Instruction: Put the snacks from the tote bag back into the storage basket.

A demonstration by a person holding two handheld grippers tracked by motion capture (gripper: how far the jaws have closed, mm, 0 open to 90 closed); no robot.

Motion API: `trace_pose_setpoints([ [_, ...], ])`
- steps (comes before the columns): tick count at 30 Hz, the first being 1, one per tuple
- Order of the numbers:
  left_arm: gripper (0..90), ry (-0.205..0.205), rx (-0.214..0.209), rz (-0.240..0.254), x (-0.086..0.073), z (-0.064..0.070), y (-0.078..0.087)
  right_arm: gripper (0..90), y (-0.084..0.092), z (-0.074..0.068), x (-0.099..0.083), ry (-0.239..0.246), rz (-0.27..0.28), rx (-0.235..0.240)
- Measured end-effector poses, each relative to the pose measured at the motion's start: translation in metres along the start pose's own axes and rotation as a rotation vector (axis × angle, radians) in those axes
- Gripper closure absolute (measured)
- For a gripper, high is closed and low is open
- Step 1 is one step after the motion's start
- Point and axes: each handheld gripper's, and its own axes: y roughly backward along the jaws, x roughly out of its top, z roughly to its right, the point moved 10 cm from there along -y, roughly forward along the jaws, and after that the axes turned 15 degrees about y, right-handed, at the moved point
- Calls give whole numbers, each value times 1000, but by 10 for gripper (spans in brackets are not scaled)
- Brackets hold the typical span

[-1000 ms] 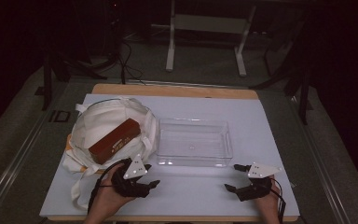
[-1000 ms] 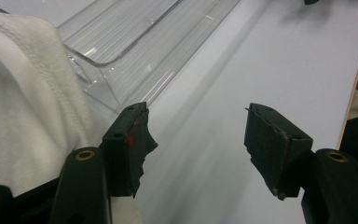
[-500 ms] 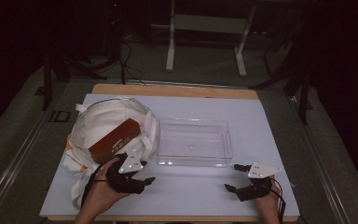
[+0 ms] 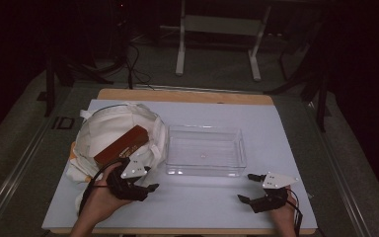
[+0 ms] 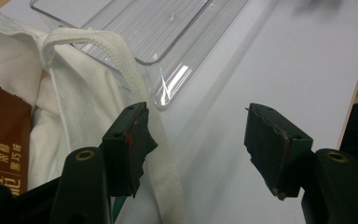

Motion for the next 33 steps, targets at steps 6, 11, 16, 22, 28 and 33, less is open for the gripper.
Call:
trace_pose_setpoints([
  [6, 418, -5, 5, -13, 0, -4, 4, 144, 0, 0, 0, -1, 0, -1],
  [11, 434, 0, 10, -14, 1, -9, 9, 144, 0, 0, 0, 0, -2, -1],
  [16, 441, 1, 19, -21, 0, -14, 13, 144, 0, 0, 0, 1, -3, -1],
  [22, 441, 3, 31, -29, 0, -20, 17, 144, 0, 0, 0, 4, -3, -2],
  [28, 441, 13, 41, -30, 0, -25, 20, 144, 0, 0, 0, 5, -3, -1],
  [33, 441, 21, 48, -31, 0, -30, 22, 144, 0, 0, 0, 5, -3, -1],
])
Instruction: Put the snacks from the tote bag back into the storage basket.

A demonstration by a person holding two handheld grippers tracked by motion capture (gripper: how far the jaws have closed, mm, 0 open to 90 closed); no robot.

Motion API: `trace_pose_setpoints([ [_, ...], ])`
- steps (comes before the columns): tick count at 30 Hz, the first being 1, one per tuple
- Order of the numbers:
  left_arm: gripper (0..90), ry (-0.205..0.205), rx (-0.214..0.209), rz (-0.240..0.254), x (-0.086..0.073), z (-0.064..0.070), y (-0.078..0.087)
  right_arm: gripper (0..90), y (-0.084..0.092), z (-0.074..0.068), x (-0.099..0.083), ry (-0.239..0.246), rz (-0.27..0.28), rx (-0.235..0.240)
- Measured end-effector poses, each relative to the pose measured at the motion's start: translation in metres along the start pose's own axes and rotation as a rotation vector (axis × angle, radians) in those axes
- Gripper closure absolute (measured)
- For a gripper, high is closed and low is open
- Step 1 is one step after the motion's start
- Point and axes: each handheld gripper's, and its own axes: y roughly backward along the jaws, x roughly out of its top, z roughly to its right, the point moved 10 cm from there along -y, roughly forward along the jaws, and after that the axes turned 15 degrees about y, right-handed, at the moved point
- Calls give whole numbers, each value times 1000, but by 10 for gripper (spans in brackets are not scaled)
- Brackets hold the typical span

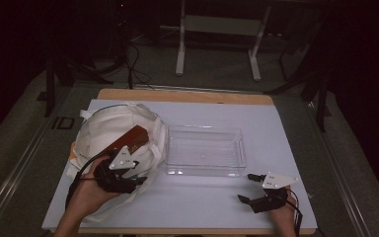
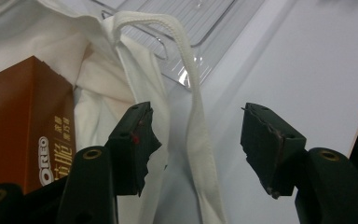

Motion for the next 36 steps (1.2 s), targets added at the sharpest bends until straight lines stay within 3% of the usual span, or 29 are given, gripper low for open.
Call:
trace_pose_setpoints([
  [36, 442, 43, 68, -42, -2, -39, 12, 144, 0, 0, 0, 4, -2, -1],
])
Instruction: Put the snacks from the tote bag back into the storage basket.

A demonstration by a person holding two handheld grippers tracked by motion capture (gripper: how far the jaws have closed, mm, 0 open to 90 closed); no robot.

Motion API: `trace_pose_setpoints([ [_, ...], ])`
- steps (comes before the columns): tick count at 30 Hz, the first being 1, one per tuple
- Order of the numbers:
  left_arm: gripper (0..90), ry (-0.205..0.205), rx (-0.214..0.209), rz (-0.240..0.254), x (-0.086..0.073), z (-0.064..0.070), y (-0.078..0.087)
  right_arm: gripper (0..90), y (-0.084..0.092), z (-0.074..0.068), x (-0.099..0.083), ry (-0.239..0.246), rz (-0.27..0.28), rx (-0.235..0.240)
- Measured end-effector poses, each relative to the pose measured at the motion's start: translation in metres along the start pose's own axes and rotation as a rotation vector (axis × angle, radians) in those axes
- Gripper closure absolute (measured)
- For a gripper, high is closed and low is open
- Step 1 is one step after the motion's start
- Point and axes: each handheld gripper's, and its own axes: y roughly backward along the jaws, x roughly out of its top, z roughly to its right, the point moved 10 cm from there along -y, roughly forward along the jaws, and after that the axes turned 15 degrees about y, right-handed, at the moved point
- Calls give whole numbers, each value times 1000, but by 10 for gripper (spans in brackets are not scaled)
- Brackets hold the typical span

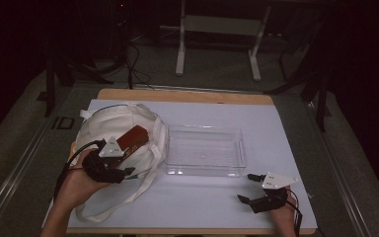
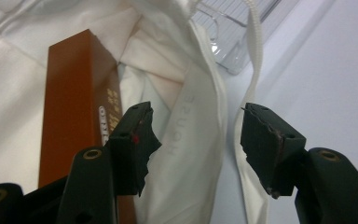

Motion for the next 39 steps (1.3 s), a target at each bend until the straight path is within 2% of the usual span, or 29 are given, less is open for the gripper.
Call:
trace_pose_setpoints([
  [20, 440, 20, 34, -17, 5, -19, 6, 144, 0, 0, 0, -1, 0, 0],
  [39, 440, 55, 49, -39, 3, -38, 4, 144, 0, 0, 0, 0, 0, -1],
])
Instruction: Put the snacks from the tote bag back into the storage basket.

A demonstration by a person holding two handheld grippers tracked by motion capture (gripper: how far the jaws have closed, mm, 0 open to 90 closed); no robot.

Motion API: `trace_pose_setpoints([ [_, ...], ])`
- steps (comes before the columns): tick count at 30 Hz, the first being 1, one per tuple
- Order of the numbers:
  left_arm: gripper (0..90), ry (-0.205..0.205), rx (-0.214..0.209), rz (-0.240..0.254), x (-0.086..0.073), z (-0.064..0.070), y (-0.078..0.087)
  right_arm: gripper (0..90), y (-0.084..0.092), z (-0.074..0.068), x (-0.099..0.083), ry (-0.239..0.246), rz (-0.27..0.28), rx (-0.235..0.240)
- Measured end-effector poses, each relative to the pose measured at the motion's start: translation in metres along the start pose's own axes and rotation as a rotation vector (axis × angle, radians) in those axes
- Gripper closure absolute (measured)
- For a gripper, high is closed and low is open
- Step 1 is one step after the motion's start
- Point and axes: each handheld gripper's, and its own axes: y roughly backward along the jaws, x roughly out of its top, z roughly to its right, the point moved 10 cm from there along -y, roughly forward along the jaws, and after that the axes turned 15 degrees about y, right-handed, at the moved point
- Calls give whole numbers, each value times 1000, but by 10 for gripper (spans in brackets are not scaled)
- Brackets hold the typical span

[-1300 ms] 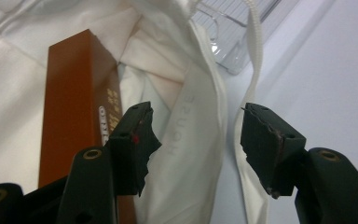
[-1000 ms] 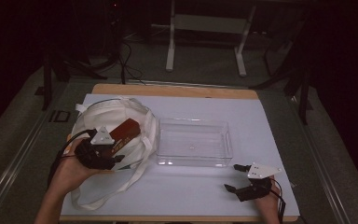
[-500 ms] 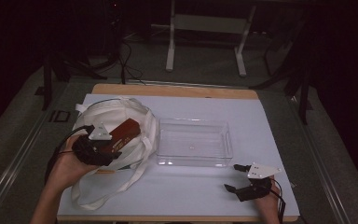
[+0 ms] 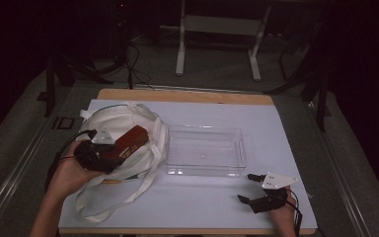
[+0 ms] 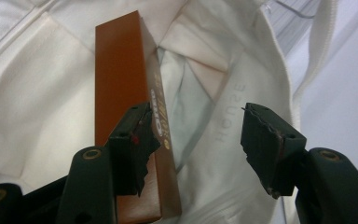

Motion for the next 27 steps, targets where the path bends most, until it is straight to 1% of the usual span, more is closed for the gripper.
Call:
trace_pose_setpoints([
  [5, 436, 13, 10, 0, 0, -6, -1, 144, 0, 0, 0, 0, -1, 0],
  [27, 435, 44, 31, -40, -5, -24, -7, 144, 0, 0, 0, 2, 0, -1],
])
